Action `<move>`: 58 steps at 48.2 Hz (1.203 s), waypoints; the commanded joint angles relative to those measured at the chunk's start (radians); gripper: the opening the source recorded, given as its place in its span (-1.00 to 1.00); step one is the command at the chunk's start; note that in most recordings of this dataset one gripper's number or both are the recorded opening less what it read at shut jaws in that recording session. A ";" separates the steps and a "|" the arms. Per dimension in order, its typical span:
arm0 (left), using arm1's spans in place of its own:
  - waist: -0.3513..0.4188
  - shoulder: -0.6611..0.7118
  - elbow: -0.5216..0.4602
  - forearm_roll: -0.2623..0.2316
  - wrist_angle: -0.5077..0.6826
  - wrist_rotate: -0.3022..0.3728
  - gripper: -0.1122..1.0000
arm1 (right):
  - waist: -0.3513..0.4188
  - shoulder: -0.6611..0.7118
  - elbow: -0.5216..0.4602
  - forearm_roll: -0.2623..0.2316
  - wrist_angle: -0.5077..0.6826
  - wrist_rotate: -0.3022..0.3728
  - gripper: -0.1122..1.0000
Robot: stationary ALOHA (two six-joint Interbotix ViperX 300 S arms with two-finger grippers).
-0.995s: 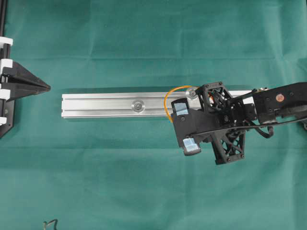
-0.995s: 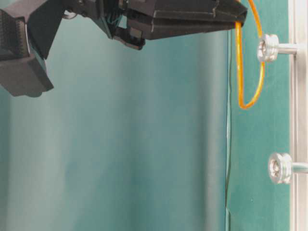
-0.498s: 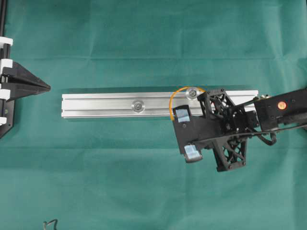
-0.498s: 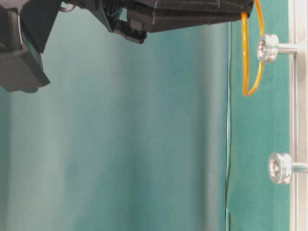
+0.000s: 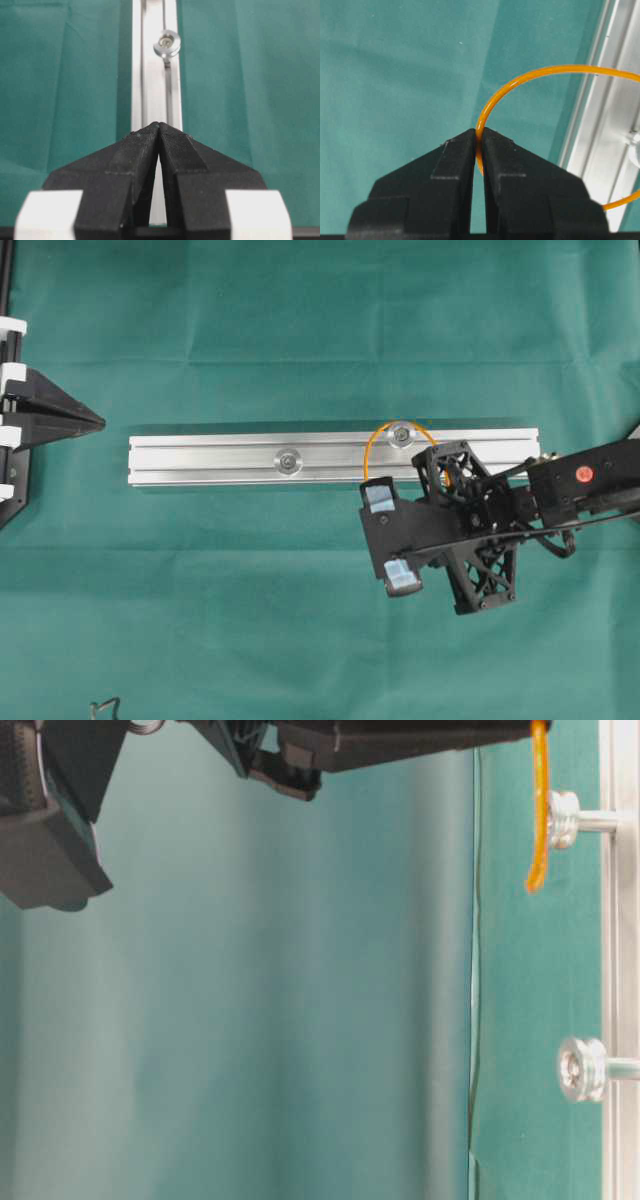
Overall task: Hook the rubber onto the shaft.
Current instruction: 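Rotate the right gripper and pull the band around the right pulley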
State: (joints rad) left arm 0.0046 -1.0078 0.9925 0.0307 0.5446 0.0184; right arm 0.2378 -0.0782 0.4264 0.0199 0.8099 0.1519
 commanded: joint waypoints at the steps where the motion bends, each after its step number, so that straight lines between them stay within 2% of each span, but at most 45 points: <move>1: 0.000 0.008 -0.032 0.002 -0.005 -0.002 -0.76 | 0.012 -0.008 -0.029 0.015 -0.008 0.002 -0.67; 10: 0.002 0.008 -0.032 0.002 -0.005 -0.002 -0.76 | 0.023 0.002 -0.043 0.037 -0.008 0.005 -0.67; 34: 0.000 0.008 -0.034 0.002 -0.005 -0.002 -0.76 | 0.031 0.003 -0.044 0.035 -0.025 0.149 -0.67; 39: 0.000 0.008 -0.032 0.002 -0.005 -0.002 -0.76 | 0.031 0.005 -0.044 0.032 -0.046 0.213 -0.67; 51: 0.000 0.008 -0.032 0.002 -0.005 -0.002 -0.76 | 0.026 0.021 -0.054 0.017 -0.092 0.436 -0.67; 58: 0.002 0.008 -0.032 0.002 -0.005 -0.002 -0.76 | 0.023 0.051 -0.084 -0.005 -0.110 0.532 -0.67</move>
State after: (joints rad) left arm 0.0046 -1.0078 0.9925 0.0307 0.5446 0.0169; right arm 0.2577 -0.0261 0.3835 0.0245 0.7148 0.6565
